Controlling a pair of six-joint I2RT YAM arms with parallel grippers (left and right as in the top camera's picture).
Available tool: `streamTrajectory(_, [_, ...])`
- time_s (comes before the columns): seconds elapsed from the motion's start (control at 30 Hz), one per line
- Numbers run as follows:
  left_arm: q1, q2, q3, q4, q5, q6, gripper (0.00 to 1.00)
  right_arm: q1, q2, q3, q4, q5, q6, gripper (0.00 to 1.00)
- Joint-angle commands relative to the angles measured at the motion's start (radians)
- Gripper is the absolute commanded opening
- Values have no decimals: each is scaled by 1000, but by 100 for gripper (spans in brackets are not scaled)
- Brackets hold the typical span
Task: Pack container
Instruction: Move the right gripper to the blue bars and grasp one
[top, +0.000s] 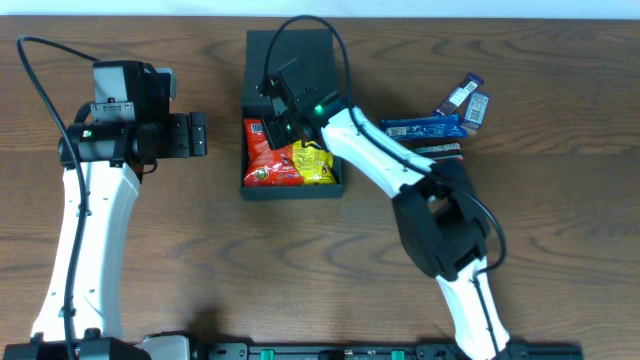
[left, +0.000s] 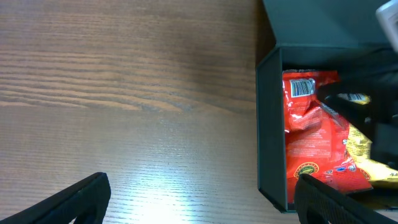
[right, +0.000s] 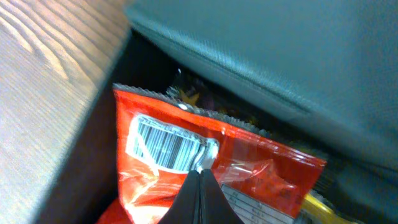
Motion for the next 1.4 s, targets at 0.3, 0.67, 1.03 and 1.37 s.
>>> streamTrajectory(0.3, [4, -9, 22, 0, -3, -4, 96, -258, -272, 59, -187, 375, 245, 17])
streamTrajectory(0.67, [3, -9, 22, 6, 5, -9, 95, -461, -222, 2, -279, 286, 465, 99])
streamTrajectory(1.03, [2, -9, 22, 6, 5, -16, 95, -472, -129, -33, -362, 305, 806, 96])
streamTrajectory(1.37, [2, -9, 22, 6, 5, -19, 95, -471, -63, -34, -409, 263, 1011, 89])
